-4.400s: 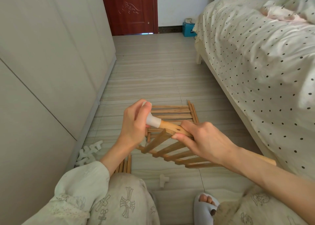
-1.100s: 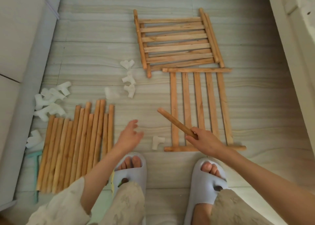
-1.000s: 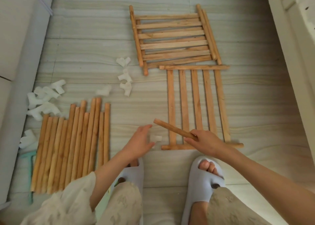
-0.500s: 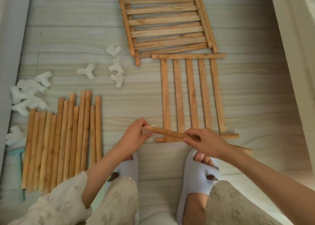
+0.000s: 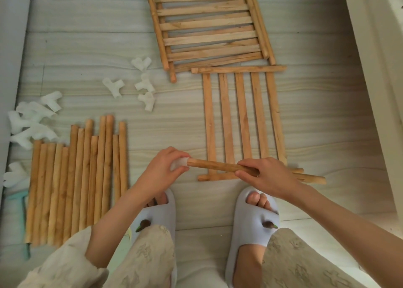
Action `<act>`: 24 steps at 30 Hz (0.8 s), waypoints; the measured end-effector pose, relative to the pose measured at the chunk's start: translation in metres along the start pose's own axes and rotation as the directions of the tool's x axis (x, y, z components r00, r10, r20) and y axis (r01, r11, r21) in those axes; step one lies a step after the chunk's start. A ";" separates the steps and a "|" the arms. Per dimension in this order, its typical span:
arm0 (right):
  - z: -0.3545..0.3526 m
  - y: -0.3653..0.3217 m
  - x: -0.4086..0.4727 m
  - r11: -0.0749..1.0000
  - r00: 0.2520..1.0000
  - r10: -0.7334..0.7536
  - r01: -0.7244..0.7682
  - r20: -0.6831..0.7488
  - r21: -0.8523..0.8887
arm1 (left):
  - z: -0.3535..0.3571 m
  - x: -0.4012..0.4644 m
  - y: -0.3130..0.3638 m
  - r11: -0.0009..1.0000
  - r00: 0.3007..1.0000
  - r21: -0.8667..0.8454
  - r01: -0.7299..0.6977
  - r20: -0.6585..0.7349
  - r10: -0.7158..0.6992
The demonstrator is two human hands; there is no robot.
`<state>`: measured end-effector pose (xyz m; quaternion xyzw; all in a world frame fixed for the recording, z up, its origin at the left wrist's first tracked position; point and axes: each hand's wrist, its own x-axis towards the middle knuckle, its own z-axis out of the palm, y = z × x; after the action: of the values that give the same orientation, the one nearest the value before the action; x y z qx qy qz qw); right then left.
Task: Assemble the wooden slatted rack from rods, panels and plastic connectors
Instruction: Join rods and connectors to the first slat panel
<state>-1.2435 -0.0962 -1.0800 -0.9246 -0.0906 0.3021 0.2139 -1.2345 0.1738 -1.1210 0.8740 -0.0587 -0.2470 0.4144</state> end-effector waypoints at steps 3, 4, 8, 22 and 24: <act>0.000 0.001 0.000 0.999 0.998 -0.040 0.038 -0.058 -0.027 | -0.005 -0.003 0.006 0.995 0.999 -0.101 0.014 -0.037 -0.018; 0.000 0.001 0.000 0.999 0.995 -0.047 0.045 -0.084 -0.025 | -0.008 -0.004 0.008 0.977 0.996 -0.207 0.053 -0.053 -0.066; 0.000 0.004 0.001 0.996 0.989 -0.082 0.077 -0.126 -0.044 | -0.020 -0.011 0.014 0.832 0.975 -0.527 0.175 -0.023 -0.220; -0.002 -0.016 0.006 0.930 0.866 -0.356 0.294 -0.350 -0.218 | -0.011 -0.008 0.027 0.669 0.898 -0.691 0.273 -0.067 -0.435; -0.005 -0.015 0.006 0.910 0.863 -0.392 0.314 -0.318 -0.272 | -0.016 -0.008 0.029 0.739 0.909 -0.595 0.318 -0.030 -0.416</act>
<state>-1.2362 -0.0825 -1.0732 -0.9491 -0.2493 0.0690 0.1796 -1.2311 0.1686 -1.0877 0.7178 0.2263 -0.2584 0.6056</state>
